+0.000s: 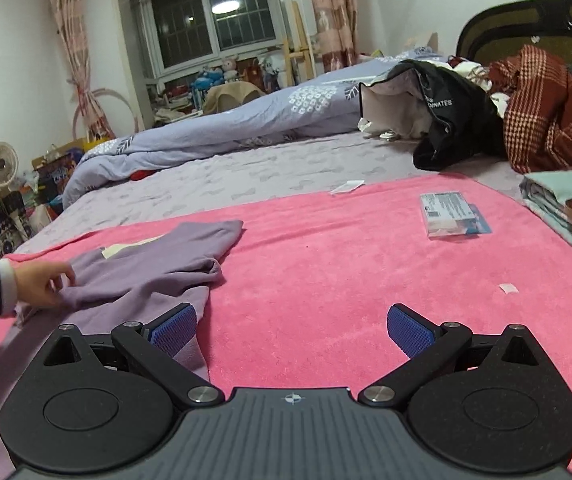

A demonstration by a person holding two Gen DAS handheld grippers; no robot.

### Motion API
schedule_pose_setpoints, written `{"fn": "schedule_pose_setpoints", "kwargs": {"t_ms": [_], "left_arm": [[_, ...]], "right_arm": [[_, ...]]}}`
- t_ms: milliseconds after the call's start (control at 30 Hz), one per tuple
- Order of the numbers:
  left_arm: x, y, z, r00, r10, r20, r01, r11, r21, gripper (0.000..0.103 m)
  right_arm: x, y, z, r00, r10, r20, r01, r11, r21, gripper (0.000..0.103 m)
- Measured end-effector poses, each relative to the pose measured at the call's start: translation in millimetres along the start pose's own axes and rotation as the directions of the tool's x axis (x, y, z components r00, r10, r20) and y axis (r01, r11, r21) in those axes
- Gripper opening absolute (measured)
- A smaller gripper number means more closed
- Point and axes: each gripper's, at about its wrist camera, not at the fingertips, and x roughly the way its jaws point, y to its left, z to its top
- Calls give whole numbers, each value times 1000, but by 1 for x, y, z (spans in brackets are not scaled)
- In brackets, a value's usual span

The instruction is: Fold clothes

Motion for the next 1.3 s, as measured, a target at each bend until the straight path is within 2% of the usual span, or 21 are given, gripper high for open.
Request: {"fn": "schedule_pose_setpoints", "kwargs": {"t_ms": [300,433,567,767,1000,1100,1133,1200,1300], "left_arm": [[0,0,0,1000,0,0,0,1000,0,103],[0,0,0,1000,0,0,0,1000,1,103],[0,0,0,1000,1,0,-1,1000,1,103],[0,0,0,1000,1,0,-1,1000,1,103],[-2,0,5,1000,-3,-27,3,1000,-21,102],[-19,-7,5,997,-33,-72,32,999,-15,102],[-32,-12,2,996,-60,-64,60,998,-8,102],[-65,-20,-6,989,-144,-27,145,989,13,102],[-116,-32,-23,965,-262,24,261,965,35,102]], "right_arm": [[-34,-10,5,997,-68,47,65,996,54,103],[-42,-6,2,997,-53,62,47,995,93,103],[-40,19,-3,999,5,51,-9,996,88,103],[-34,82,-3,993,114,-7,-114,993,42,103],[-43,132,-2,989,143,-28,-145,984,-101,103],[-46,145,-9,994,108,-4,-106,971,-214,103],[-47,148,-13,996,92,-3,-90,963,-254,103],[-50,150,-23,998,62,-13,-63,938,-341,103],[-60,144,-46,999,28,-44,-45,887,-459,103]]}}
